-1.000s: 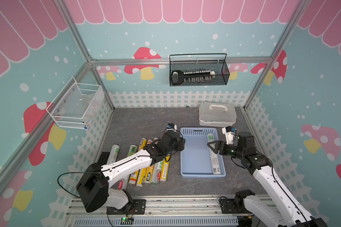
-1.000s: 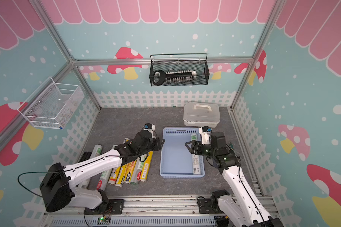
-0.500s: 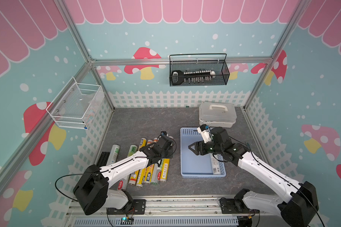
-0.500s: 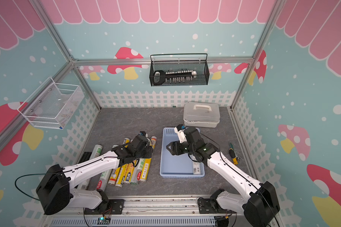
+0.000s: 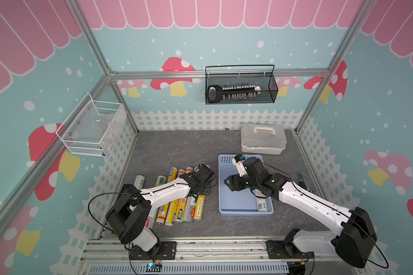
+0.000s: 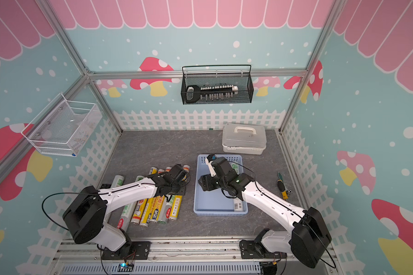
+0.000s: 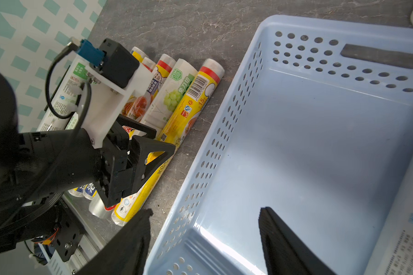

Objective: Put the plastic wrap into the basket
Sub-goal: Pick up the plastic wrap from the center of the board.

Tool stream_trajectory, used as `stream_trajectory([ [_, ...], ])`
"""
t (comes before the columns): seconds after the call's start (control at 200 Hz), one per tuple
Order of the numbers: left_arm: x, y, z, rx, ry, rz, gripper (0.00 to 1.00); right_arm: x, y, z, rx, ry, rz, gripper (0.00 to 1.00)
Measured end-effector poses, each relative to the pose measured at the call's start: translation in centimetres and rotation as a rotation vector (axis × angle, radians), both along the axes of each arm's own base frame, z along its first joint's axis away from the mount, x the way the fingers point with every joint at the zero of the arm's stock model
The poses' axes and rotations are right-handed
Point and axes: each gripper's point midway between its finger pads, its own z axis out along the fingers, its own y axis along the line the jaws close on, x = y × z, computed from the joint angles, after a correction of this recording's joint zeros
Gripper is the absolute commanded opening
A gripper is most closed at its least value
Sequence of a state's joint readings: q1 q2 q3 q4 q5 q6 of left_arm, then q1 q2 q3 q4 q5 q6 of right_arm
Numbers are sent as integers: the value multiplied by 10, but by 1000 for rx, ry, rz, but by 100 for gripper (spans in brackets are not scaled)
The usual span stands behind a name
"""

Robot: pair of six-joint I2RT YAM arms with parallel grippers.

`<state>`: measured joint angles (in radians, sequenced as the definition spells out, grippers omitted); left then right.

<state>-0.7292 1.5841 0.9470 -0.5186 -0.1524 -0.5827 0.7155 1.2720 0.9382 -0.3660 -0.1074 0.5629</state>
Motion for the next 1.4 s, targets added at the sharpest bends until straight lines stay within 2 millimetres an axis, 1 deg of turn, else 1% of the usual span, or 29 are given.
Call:
stream_trajectory([
  [0.19,3,-5,-8,12,26,-12,49,3,-5,-4,-16,-2,-35,74],
  [0.34,4,-9,-21,30,58,-18,53,3,-10,-11,-35,5,-55,75],
  [0.53,9,-14,-33,49,84,-19,56,3,-21,-20,-72,5,-98,76],
  [0.635,12,-17,-38,60,92,-20,56,2,-28,-20,-79,-2,-120,77],
  [0.75,18,-24,-39,57,85,-23,55,1,-34,-18,-83,-18,-143,77],
  [0.83,21,-26,-39,55,80,-21,52,2,-37,-16,-84,-29,-158,77],
  [0.98,22,-26,-37,55,73,-13,37,3,-42,-12,-87,-47,-183,78],
  [1.07,19,-26,-35,54,69,-14,28,4,-46,-9,-92,-57,-198,78],
  [1.136,15,-22,-27,54,58,-10,25,4,-49,-7,-95,-66,-209,78],
  [1.181,14,-20,-16,47,38,-8,23,4,-50,-5,-95,-73,-217,78],
  [1.251,18,-20,11,8,-21,2,20,5,-55,-2,-96,-88,-234,79],
  [1.316,21,-20,43,-46,-93,13,17,4,-60,1,-100,-102,-249,80],
  [1.366,22,-20,64,-84,-138,20,17,3,-64,4,-103,-113,-265,80],
  [1.401,23,-20,76,-109,-162,24,16,3,-68,6,-105,-123,-275,81],
])
